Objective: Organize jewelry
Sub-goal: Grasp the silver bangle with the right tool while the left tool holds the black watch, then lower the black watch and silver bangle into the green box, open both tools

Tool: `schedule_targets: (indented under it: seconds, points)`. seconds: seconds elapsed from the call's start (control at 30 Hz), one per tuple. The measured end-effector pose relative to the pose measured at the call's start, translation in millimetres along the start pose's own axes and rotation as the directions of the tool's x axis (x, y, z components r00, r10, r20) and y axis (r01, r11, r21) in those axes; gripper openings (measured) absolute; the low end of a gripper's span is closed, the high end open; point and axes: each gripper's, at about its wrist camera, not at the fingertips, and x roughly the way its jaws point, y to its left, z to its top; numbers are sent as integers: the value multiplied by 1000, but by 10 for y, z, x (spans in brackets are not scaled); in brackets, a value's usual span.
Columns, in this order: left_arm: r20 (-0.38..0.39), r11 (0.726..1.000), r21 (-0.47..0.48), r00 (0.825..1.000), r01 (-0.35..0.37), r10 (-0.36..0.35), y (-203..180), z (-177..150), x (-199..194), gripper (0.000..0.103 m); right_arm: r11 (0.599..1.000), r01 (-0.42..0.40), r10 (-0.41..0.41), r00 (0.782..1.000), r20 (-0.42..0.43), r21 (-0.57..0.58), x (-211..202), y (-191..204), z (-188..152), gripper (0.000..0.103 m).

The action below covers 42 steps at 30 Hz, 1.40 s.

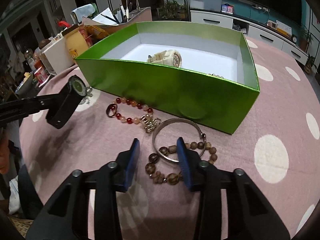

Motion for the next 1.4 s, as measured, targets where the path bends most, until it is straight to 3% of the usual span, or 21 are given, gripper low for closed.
schedule_targets:
  seconds: [0.2,0.37,0.7,1.03,1.4]
  points:
    - [-5,1000,7,1000,4,-4,-43,-5,7,6,999,18,-19,1000,-11,-48,9,31,21,13]
    - [-8,1000,19,1000,-2,2,-87,2,2,6,999,15,-14,1000,25,-31,-59,27,-20,2]
    - [-5,1000,31,1000,-1,1,-140,2,-32,6,998,-16,8,991,134,62,-437,-92,-51,1]
    - [10,999,45,1000,-3,3,-211,15,-113,6,994,-64,38,962,272,89,-914,-94,31,1]
    - [21,998,55,1000,-2,1,-254,22,-180,6,987,-119,81,946,313,106,-1053,-139,47,2]
